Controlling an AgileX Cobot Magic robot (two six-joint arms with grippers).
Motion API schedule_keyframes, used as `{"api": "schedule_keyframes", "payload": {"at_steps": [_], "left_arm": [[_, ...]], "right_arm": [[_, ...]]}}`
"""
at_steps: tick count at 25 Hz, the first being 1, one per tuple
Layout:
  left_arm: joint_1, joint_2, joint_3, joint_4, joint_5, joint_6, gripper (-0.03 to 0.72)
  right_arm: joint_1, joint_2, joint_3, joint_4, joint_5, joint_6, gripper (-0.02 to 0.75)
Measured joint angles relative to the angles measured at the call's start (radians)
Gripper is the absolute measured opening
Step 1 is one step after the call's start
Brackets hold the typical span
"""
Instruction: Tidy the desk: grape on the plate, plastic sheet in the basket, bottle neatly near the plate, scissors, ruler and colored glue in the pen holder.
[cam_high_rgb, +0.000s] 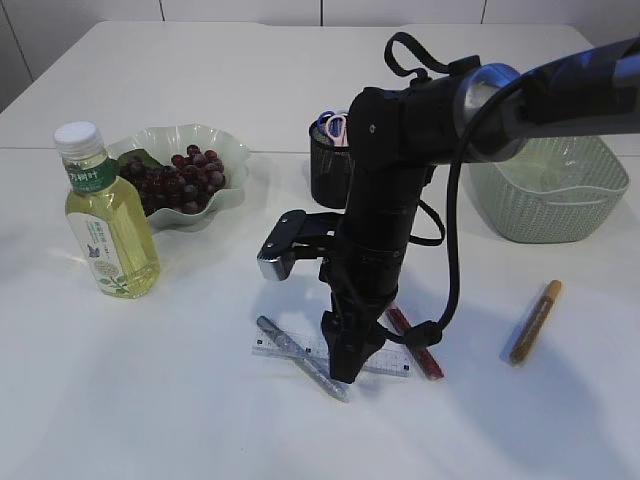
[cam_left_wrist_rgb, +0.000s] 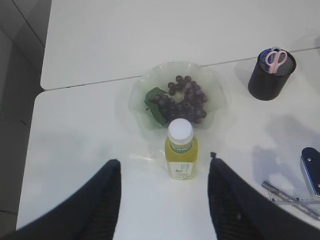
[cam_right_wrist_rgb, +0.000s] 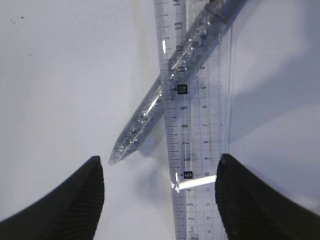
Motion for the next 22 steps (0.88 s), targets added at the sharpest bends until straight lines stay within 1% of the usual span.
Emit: {"api": "schedule_keyframes", "payload": {"at_steps": [8, 14, 22], "left_arm": [[0.000, 0.000, 0.000, 0.000, 0.000, 0.000, 0.411], [0.000, 0.000, 0.000, 0.000, 0.000, 0.000, 0.411], [0.000, 0.000, 0.000, 0.000, 0.000, 0.000, 0.411]], "right_arm": [[0.000, 0.000, 0.000, 0.002, -0.031, 0.000, 0.525], [0.000, 0.006, -0.001, -0.034, -0.034, 0.000, 0.525], [0.000, 0.026, -0.002, -0.039, -0.040, 0.000, 0.525]]}}
